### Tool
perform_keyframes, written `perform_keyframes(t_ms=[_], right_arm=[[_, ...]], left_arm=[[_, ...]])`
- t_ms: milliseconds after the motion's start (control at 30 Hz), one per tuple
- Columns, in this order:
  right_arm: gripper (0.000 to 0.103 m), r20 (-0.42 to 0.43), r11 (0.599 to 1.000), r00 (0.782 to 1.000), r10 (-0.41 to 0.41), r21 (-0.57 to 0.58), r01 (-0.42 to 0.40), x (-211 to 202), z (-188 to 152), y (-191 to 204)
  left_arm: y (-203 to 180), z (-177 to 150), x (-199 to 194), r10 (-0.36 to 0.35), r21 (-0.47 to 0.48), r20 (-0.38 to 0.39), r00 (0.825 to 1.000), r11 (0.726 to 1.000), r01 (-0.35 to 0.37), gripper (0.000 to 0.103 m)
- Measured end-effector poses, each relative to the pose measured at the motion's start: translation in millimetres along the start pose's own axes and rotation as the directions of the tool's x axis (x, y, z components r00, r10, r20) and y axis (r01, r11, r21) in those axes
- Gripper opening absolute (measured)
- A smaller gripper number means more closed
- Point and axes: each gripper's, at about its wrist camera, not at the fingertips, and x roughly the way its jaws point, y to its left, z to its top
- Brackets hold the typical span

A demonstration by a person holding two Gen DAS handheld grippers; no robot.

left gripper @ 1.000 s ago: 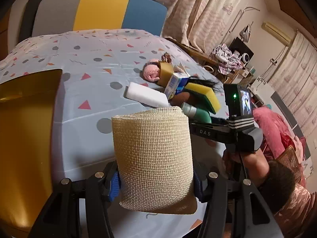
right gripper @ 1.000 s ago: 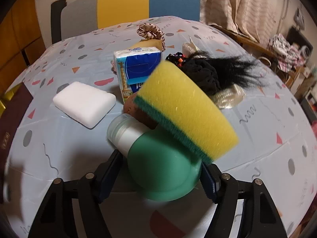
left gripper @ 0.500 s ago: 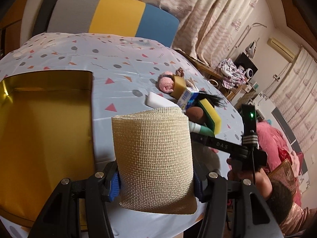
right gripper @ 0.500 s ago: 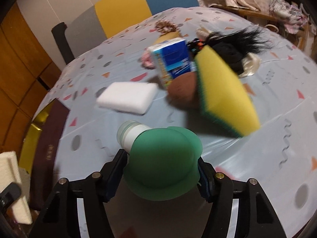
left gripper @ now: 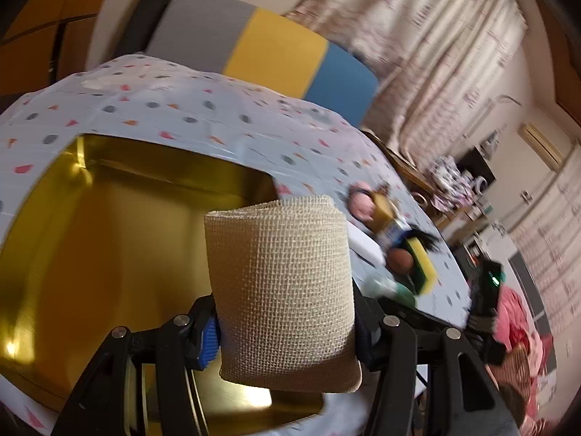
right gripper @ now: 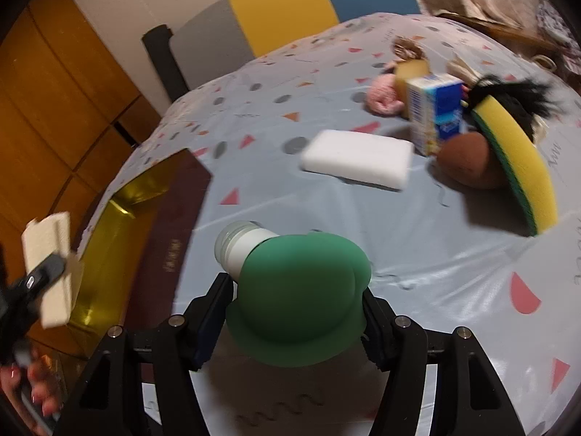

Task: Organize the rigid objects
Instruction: 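Grasp the green-and-white bottle with the right tool while the left tool carries the pad, then carry the beige pad over the gold tray with the left tool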

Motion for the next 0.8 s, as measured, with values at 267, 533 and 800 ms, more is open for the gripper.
perform_keyframes(t_ms=[267,533,800], right_arm=[[0.065,0.033,0.998,0.998,0.049,-0.049,-0.048,-11.3,10.2,35.0],[0.065,0.057,0.991,0.995,0.085,-0.112,-0.078,-23.9,24.6,70.3],[0.065,0.02,0.984,0.994,0.108,-0.146,-0.104,-12.9,23.7,92.0]], left_arm=[[68.0,42.2,24.6,0.102,-0.105,-0.069,0.992,0.988,-0.109,0.058],[127.4,67.5,55.1,0.215,-0.213,-0.153,0.965,0.946,-0.245,0.059],[148.1,89.6,69.4,0.33,-0.239,-0.158,0.931,0.902,-0.36,0.081]])
